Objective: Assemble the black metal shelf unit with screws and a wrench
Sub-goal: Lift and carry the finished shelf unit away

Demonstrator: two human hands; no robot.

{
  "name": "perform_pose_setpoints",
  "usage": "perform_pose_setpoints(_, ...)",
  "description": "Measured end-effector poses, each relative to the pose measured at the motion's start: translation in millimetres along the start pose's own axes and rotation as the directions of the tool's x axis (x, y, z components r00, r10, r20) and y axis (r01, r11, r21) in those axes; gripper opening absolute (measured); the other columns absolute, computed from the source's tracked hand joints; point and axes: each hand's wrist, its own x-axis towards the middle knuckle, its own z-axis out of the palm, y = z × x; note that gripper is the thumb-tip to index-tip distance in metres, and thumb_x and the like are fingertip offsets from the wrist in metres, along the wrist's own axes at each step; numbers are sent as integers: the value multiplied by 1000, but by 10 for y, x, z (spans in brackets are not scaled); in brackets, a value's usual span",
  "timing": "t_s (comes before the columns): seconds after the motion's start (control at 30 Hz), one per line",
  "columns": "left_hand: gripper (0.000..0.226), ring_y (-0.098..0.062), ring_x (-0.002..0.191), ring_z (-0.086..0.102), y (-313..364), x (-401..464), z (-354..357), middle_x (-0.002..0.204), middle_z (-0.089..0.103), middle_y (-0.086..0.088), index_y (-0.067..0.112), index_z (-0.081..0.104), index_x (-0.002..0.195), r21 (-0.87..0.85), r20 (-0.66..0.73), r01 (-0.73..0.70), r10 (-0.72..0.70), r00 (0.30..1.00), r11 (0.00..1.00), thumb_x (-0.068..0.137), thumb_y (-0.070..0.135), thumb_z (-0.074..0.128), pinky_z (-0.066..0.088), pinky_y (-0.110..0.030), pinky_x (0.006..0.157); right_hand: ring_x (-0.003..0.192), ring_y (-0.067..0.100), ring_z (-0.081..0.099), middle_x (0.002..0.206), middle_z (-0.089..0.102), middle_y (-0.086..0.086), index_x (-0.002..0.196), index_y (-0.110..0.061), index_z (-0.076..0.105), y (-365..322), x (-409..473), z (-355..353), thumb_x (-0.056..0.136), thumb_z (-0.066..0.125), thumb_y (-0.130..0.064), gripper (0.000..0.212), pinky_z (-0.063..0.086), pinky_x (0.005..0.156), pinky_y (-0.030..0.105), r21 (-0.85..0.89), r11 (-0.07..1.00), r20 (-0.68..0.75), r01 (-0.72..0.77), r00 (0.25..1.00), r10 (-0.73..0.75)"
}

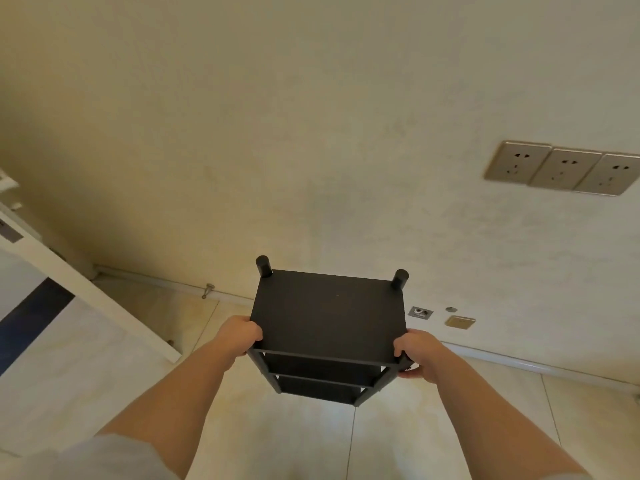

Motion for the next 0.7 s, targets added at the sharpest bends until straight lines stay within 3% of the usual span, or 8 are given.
perform_pose_setpoints(0.13,16,-24,78,47,-40,141,-198,90,49,-13,1,59,98,-5,-23,10,-10,1000,1000,85,-1,51,41,-34,70,100,34,51,111,49,15,107,-4,50,-201,88,210,82,45,10,29,54,77,41,-13,1000,1,12,1000,-12)
perform_pose_setpoints(0.27,13,-24,76,48,-20,313,-317,86,50,-13,2,60,93,-16,-48,13,-14,999,1000,84,-1,51,42,-34,69,93,33,50,99,49,13,101,-4,50,-414,211,329,81,44,11,26,54,69,40,-57,998,11,17,1000,-16)
perform_pose_setpoints(0.37,14,-24,82,50,68,451,-382,89,51,-12,1,60,96,-17,-48,6,-7,999,1000,85,0,51,45,-34,73,88,32,51,101,48,14,99,-2,50,-600,336,358,82,45,11,21,54,64,39,-106,994,17,20,1000,-18)
perform_pose_setpoints(0.5,10,-23,81,49,209,722,-466,88,51,-11,6,57,89,-10,-58,5,-6,998,1000,86,0,50,48,-36,79,91,33,51,103,44,14,101,0,50,-914,537,381,85,50,8,18,56,76,43,-256,967,33,12,999,-4)
perform_pose_setpoints(0.6,20,-18,72,47,270,866,-532,83,50,-7,16,51,75,-21,-57,13,-14,998,1000,86,-1,47,46,-36,76,94,36,52,113,44,17,102,2,51,-1076,679,447,85,52,8,18,55,79,44,-307,952,50,2,999,14)
perform_pose_setpoints(0.7,17,-17,72,47,286,1054,-611,83,51,-6,12,55,86,-18,-63,5,-6,998,1000,87,-1,44,43,-34,74,93,36,52,113,45,18,101,2,50,-1206,840,583,85,49,10,18,55,81,45,-330,944,44,2,999,13)
